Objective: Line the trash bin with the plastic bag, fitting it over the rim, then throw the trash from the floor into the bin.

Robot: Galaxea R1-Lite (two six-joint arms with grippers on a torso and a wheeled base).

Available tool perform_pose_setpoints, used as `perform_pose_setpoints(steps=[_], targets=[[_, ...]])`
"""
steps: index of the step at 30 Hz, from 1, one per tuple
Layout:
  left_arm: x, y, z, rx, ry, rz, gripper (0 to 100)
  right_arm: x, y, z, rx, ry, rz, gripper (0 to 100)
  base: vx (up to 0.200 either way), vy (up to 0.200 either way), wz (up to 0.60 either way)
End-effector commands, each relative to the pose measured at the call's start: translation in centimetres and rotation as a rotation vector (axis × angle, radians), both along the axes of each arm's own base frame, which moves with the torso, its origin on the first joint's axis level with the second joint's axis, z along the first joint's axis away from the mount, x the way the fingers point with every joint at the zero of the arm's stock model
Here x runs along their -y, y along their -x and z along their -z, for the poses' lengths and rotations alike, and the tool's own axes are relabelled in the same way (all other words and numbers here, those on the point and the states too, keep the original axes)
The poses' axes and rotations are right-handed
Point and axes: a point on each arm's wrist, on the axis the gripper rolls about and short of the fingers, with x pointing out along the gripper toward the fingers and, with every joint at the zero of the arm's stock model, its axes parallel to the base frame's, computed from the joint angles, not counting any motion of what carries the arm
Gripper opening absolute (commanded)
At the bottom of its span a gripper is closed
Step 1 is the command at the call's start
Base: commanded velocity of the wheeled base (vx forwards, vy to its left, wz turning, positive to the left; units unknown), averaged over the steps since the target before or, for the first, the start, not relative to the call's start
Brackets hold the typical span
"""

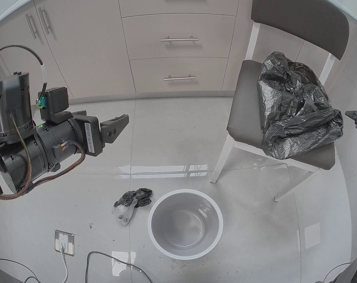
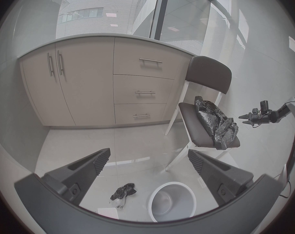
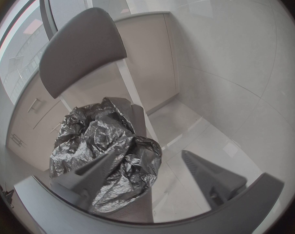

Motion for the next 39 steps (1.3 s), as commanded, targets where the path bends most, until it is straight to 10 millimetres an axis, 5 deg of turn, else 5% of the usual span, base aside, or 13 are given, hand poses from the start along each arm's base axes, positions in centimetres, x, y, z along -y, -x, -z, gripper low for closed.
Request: perform_pose_setpoints(steps=[1,6,19,25,39], targets=[[-0.1,0.1,0.4,0.003,0.002,-0.002,100,1.0,-1.5,2.8,-0.069,-0.028,0.0,100,0.0,0.0,0.0],[0.0,0.0,0.5,0.008,0.005,-0.004,100,2.3,-2.2,4.5,-0.094,-0.057,0.02,100,0.0,0.0,0.0],[-0.1,0.1,0.3,0.015,0.008,-0.002,100,0.8,-3.0,2.4,0.015,-0.199,-0.019,100,0.0,0.0,0.0],[-0.2,0.2,0.3,0.016,0.01,-0.002,100,-0.3,-3.9,3.1,-0.007,-0.221,-0.049,100,0.0,0.0,0.0],[-0.3,0.4,0.2,0.02,0.013,-0.001,100,0.8,-4.4,4.0,-0.016,-0.235,-0.016,100,0.0,0.0,0.0]])
